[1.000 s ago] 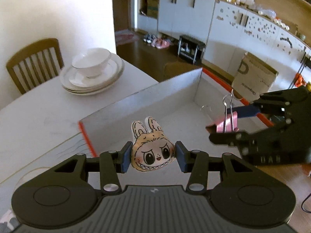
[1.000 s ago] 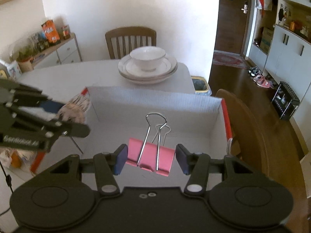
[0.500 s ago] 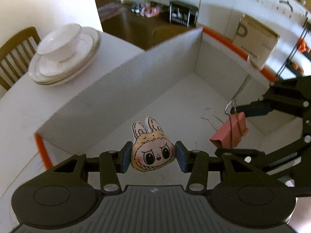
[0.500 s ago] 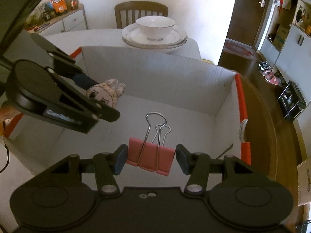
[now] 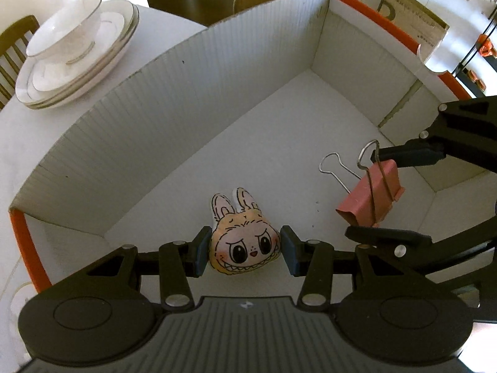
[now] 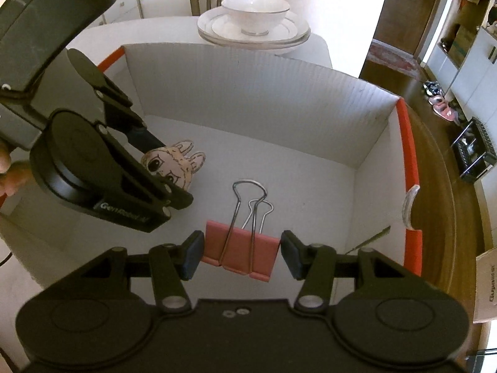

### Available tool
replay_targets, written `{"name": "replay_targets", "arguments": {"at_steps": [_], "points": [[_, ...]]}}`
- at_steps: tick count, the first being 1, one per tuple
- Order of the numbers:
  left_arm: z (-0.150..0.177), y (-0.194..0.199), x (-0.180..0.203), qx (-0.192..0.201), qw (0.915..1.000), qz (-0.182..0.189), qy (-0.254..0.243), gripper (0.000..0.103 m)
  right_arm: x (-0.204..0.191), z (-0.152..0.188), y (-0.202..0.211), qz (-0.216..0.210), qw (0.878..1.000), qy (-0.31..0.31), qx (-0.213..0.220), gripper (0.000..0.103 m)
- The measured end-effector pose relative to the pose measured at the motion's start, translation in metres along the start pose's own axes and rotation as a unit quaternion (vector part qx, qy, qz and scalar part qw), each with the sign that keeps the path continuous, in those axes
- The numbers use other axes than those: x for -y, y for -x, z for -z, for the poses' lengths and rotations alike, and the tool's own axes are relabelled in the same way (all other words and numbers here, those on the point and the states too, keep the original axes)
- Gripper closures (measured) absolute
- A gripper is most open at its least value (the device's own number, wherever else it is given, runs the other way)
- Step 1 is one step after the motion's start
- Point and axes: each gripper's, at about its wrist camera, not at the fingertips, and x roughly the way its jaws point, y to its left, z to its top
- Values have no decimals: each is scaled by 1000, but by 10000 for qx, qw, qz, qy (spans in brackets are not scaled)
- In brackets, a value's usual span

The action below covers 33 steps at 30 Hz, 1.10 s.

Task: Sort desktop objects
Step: 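Open both tools to drop the keychain and binder clip into the box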

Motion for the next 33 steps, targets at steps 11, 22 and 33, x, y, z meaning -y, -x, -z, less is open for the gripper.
{"name": "replay_targets", "arguments": {"at_steps": [11, 22, 33], "points": [[8, -3, 3, -157, 9998, -96, -64, 56, 1, -6, -10, -56, 9998, 92, -153, 49], [19, 8, 4, -43, 10000, -58, -26, 45, 3, -11, -5, -50, 9999, 119, -110, 33], [15, 45, -5, 572, 9978, 67, 334, 39, 3, -7, 23, -43, 9994, 150, 312, 23]]}}
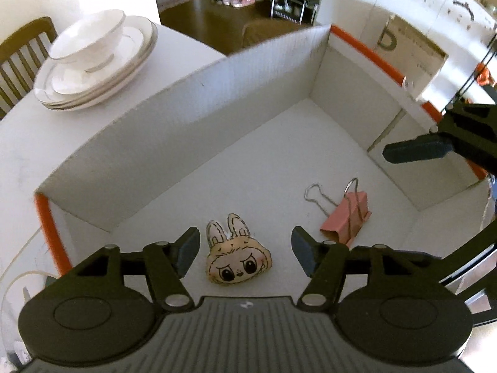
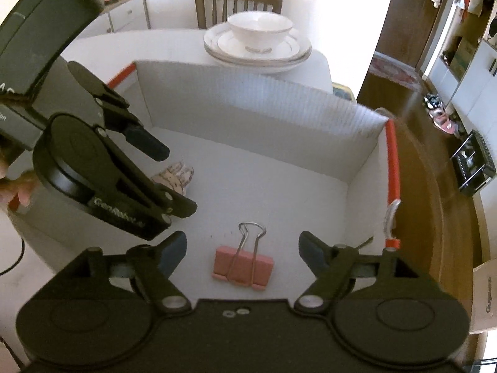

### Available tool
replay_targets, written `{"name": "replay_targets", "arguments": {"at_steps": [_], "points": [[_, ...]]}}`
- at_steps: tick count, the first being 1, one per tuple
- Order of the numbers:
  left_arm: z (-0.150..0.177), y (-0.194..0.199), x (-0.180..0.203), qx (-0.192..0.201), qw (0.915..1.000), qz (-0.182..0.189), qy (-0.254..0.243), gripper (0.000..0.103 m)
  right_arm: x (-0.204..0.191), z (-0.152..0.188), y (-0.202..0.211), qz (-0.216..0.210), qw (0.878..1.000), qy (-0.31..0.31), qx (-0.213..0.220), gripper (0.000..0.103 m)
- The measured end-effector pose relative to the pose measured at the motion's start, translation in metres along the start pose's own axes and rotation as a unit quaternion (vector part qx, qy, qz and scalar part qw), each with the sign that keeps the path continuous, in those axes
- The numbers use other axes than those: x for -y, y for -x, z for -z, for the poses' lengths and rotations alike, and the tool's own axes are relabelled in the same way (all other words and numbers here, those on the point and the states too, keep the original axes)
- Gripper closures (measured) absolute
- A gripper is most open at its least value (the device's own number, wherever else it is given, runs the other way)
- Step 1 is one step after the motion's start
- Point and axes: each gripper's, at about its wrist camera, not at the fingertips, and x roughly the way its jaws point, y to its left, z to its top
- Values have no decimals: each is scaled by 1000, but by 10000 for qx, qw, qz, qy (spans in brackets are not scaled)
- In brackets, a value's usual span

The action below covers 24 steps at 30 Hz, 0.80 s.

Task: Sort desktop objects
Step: 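Open both tools to drop the keychain and binder clip into the box, then withdraw both tools from the box back toward the item pile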

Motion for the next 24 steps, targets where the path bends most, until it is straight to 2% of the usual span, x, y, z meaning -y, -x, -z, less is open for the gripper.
{"name": "replay_targets", "arguments": {"at_steps": [5, 6, 10, 12, 16, 24], "points": [[-1, 16, -3, 273, 9995, 66, 111, 39, -2, 2, 16, -39, 9997, -49, 241, 17], [2, 9, 0, 321, 9994, 83, 102, 39, -3, 4, 19, -58, 9995, -72, 300, 16], [10, 24, 4, 570, 9984, 1, -16, 39, -7, 8, 31, -180, 9985, -195, 473, 13], [15, 33, 6, 698, 9976, -25, -13, 34, -8, 11, 37, -240, 9978, -279, 553, 13], [25, 52, 3, 964, 9952, -80, 111, 33, -9, 14, 47, -229, 9957, -510, 736, 6], [50, 85, 1, 1386, 9901, -18, 223, 29, -13, 20, 67, -300, 9898, -868, 1088, 3]]}}
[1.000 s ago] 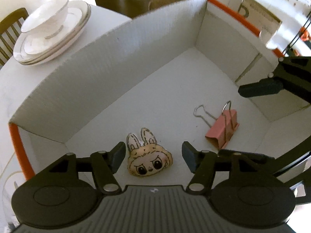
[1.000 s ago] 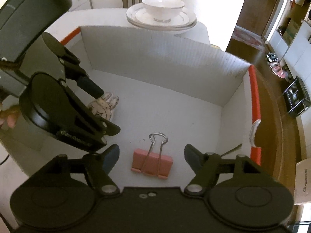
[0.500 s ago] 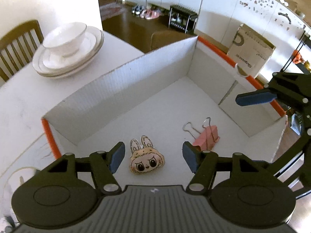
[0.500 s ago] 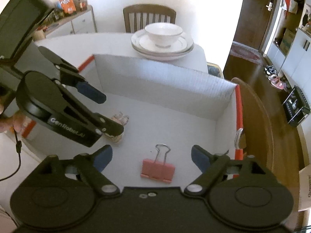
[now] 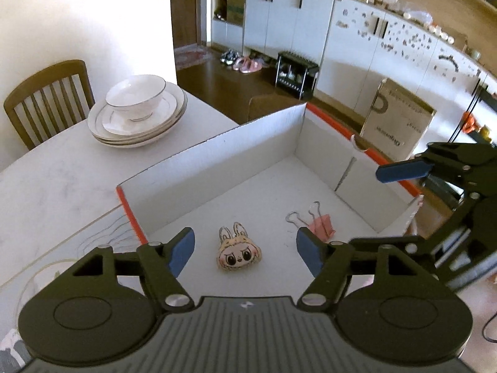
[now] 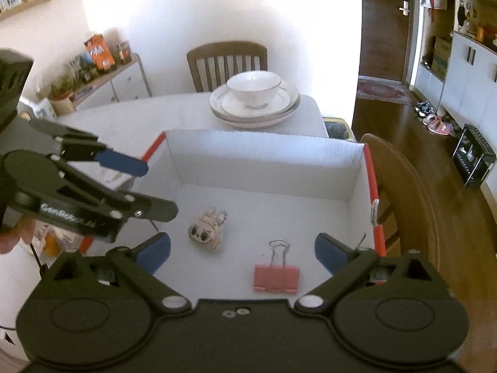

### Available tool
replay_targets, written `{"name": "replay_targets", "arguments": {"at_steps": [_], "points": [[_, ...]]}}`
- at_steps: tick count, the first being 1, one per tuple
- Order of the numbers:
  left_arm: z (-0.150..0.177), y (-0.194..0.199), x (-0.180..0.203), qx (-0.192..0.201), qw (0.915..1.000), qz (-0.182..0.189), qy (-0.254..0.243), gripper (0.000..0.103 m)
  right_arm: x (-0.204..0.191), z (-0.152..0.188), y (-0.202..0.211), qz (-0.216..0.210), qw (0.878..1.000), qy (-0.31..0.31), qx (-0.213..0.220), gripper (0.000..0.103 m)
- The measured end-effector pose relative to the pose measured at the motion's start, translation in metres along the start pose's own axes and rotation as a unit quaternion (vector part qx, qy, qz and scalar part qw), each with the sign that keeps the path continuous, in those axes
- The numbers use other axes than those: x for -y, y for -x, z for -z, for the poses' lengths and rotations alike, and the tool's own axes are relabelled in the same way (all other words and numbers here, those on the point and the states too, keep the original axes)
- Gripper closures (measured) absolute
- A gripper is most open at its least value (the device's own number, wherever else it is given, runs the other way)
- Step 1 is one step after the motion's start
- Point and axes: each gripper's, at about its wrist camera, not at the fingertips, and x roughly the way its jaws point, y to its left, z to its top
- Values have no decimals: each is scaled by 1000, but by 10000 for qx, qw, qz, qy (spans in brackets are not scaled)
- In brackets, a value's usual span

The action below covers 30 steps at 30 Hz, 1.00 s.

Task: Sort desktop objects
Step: 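Withdraw both tools from the box back toward the item pile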

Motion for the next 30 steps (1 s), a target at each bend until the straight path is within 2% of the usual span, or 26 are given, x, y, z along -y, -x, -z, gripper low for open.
{"name": "replay_targets", "arguments": {"at_steps": [6, 10, 15, 24, 30], "points": [[15, 32, -8, 296, 9995, -21, 118, 20, -9, 1, 9, -32, 9991, -322, 289, 1], [26, 49, -16, 430, 9989, -70, 160, 15, -24, -1, 11, -6, 9989, -267, 396, 1], [46, 66, -27, 555, 9978, -309, 183, 1, -49, 1, 10, -82, 9987, -277, 427, 1], [89, 88, -70, 644, 9951, -421, 614, 1, -95, 2, 4, -133, 9985, -287, 455, 1], [125, 107, -99, 848, 9897, -790, 840, 1, -123, 2, -3, -127, 9986, -281, 418, 1]]}}
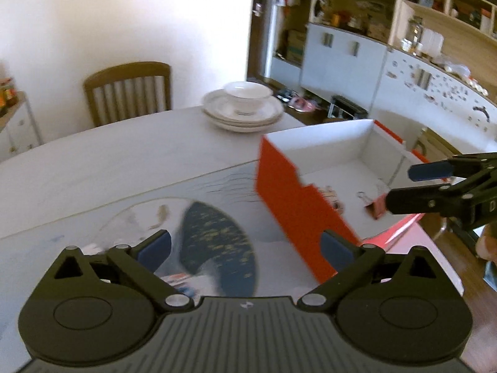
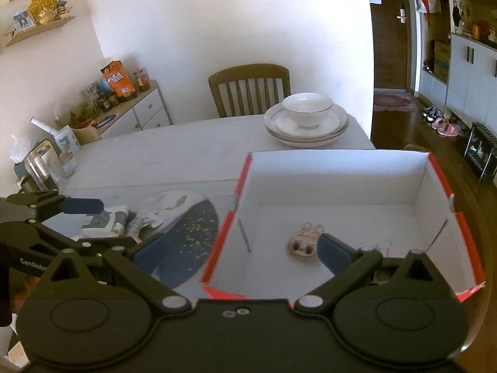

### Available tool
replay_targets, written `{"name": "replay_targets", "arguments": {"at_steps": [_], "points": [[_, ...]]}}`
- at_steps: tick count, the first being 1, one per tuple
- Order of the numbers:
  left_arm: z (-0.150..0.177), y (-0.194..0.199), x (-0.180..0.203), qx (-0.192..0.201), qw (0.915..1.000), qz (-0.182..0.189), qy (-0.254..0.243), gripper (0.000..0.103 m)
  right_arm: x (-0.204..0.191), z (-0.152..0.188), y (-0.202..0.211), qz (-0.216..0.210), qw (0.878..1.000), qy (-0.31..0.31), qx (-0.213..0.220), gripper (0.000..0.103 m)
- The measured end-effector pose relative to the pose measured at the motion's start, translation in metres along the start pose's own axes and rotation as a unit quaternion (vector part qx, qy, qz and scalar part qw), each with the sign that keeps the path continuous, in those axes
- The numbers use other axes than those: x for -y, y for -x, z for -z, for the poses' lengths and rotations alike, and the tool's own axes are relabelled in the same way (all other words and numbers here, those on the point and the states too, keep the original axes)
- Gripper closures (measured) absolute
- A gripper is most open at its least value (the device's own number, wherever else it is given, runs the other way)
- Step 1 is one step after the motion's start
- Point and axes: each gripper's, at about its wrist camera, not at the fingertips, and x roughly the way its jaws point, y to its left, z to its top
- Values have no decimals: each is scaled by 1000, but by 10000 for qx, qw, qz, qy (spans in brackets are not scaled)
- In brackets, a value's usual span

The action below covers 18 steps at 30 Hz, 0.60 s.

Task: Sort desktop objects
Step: 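Withdraw both tools from the box back toward the item pile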

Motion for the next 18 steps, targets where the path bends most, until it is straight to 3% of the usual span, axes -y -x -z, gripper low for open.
{"name": "replay_targets", "arguments": {"at_steps": [18], "points": [[69, 29, -75, 18, 9981, -609, -123, 1, -77, 13, -37, 5, 9999, 96, -134, 1]]}}
